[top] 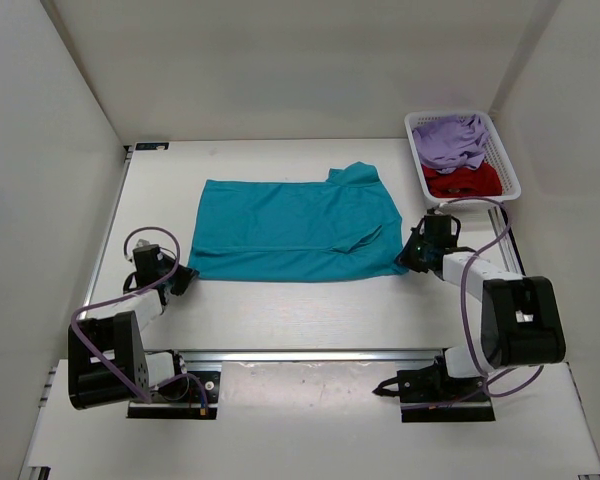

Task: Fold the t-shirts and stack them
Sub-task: Fold the flattened tshirt in 1/3 of the way

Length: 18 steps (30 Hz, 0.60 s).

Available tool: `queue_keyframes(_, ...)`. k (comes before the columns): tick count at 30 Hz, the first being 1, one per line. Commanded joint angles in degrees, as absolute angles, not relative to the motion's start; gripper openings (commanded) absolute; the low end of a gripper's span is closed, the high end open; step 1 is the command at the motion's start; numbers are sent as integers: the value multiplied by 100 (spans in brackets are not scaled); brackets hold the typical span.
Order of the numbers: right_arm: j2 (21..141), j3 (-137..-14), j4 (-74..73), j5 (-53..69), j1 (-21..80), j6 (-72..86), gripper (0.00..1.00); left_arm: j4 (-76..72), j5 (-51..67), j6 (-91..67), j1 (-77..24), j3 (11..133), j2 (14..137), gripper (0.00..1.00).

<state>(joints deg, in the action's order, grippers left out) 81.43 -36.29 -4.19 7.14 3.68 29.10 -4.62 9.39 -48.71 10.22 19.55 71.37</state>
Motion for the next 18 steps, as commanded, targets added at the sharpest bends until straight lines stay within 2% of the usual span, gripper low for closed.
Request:
queue_keyframes(1,8148,-3587,-334,458,316,2856,0,-422,835,-4764,1133,2074,7022,0)
queue_keyframes(8,7735,-3085,-299,369,106,2997,0,-255,896,-4764,1222,1811,6839,0)
queue_keyframes(9,7708,-3059,-308,482,79,2988,6,-255,931,-4755,1196,1732,6751,0)
queue_keyframes(10,7621,-3093,-334,570,70,2997,16,-246,897,-4772,1204,1662,6698,6)
queue_keyframes(11,7559,-3146,-395,632,88,2980,18,-246,914,-4772,1274,1635,6619,16)
queue_keyframes(14,7357,-3444,-667,528,219,2909,27,-141,1037,-4825,1327,1652,6355,36)
queue_keyframes(16,7234,-3577,-773,510,290,2918,31,-1,1029,-4808,1301,1740,6153,45)
queue_keyframes(18,7128,-3778,-844,449,465,2866,32,157,959,-4729,1266,1793,5794,47)
